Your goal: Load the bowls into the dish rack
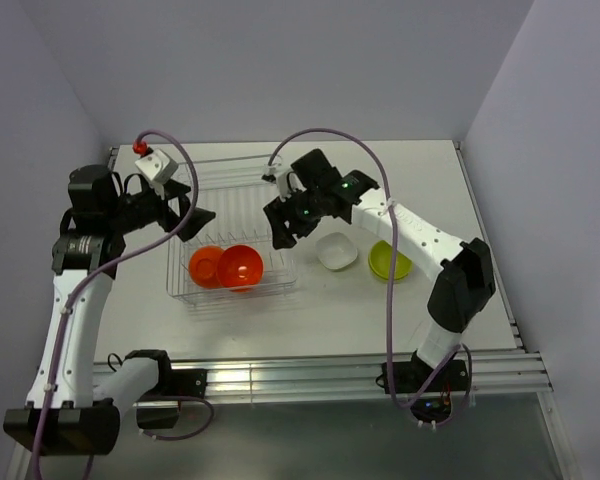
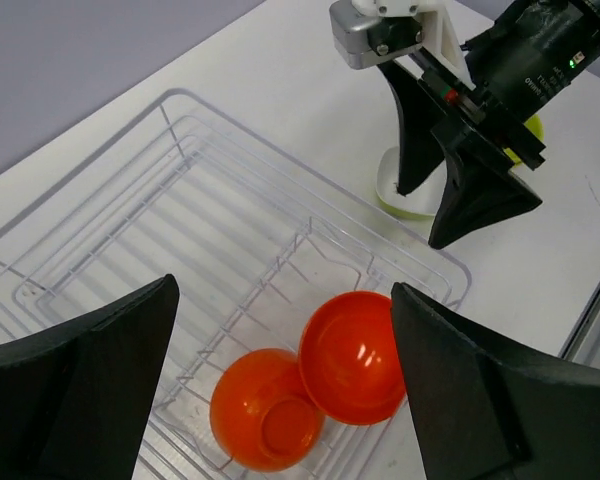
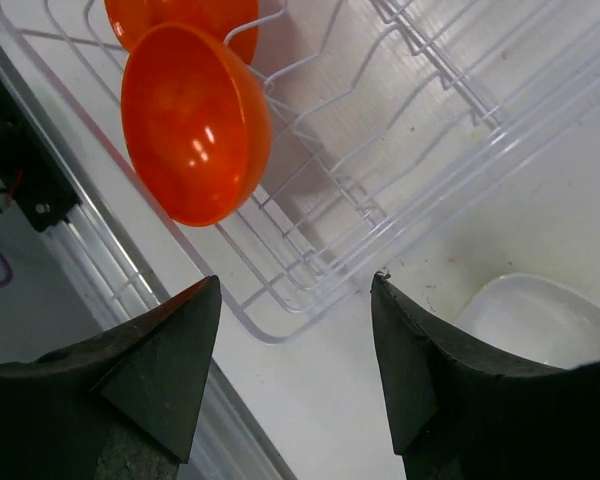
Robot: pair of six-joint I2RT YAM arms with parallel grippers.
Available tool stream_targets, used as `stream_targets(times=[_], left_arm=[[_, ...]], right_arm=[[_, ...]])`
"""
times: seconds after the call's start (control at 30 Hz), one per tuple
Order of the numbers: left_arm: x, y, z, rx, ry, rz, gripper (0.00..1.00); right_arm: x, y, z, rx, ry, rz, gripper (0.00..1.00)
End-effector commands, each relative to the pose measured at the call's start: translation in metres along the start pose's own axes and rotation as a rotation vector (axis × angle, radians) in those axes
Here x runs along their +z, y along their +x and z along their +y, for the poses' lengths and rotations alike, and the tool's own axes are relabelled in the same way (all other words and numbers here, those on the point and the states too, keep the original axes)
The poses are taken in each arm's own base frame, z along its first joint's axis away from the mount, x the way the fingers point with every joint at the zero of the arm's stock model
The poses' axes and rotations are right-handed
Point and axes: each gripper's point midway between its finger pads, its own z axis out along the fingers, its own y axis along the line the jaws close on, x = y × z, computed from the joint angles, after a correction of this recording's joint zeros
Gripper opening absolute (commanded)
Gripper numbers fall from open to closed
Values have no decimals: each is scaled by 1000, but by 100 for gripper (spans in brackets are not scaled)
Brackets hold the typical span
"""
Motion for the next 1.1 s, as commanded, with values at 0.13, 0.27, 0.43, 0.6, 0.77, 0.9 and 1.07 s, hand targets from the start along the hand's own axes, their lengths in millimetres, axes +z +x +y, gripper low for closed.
stream_targets(times=[0.13,0.27,0.43,0.6,0.77,0.9,1.07], left_arm=[[-19,6,-25,-21,88,-91,94],[-14,2,-20,-101,98,-99,93],[-8,0,-7,-228,32,-134,93],[-13,0,-1,-202,-26,-156,94],[-17,1,-1,-169,-41,-154,96],[-15,4,-1,-181,-27,-145,96],[-15,8,-2,-176,-25,-146,96]], right_arm=[[-27,-34,25,-649,5,-345,82],[-39,-37,9,-898,115,-334,78],[-17,-57,4,-671,125,-200,69],[13,-43,18,-456,58,-111,69],[40,-24,25,-341,12,-39,70],[51,-16,27,-301,17,-22,70],[60,-9,30,-284,14,-6,70]])
